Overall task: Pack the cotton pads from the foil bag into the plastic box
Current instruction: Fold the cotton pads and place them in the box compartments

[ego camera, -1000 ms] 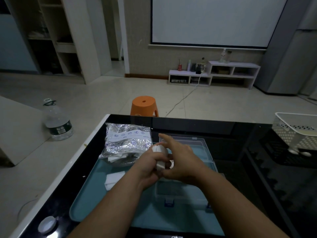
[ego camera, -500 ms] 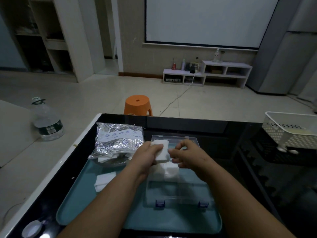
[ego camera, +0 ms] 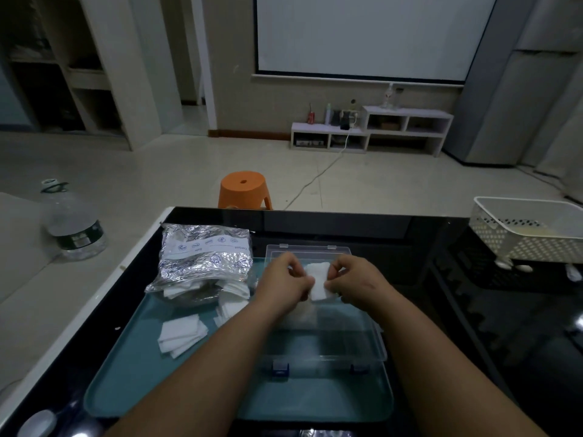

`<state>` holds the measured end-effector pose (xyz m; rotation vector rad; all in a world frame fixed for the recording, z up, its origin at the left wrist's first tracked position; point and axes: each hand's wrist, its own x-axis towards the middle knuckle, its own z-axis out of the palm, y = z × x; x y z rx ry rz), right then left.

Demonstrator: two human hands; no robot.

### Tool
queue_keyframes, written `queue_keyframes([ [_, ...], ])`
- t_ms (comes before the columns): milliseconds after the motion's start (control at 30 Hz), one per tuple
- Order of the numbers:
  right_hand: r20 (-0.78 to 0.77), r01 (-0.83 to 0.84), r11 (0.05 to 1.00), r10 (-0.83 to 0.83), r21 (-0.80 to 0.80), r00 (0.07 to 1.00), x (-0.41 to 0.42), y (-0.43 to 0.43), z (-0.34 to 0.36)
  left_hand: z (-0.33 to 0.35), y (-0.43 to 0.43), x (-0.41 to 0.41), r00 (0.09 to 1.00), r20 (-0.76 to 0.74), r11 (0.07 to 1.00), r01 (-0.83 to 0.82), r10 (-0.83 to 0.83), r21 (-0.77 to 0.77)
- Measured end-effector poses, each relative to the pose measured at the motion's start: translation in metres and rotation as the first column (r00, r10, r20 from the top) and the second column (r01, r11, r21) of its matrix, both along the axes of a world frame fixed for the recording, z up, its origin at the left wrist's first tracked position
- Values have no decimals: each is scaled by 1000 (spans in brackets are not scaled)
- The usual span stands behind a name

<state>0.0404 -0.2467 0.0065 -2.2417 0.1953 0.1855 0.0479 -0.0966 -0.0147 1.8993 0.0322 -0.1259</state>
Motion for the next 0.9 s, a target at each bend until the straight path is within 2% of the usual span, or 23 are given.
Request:
queue_keyframes([
  [100,-8,6,996,-7,-92,1000,-2,-4,-1,-3,-13,4,1000,1,997,14,-14,77],
  [233,-42,-54,953,44,-299,998,-4,-8,0,-10,-23,6,998,14,975,52,-56,215],
  [400,-146,-90,937,42,-338,988,-1,-4,-8,-13,-30,5,997,6,908,72,-81,413],
  [600,-277,-200,867,75,-456,958,7,4,-12,-18,-37,7,990,-20,775,124,-143,620],
  [733,-381,-225,822,11,-522,925,13,10,-12,-23,-42,4,991,-13,751,109,-133,651],
  [900,-330,-152,803,-59,-577,942,12,12,-11,-20,-38,4,985,-33,767,154,-171,623],
])
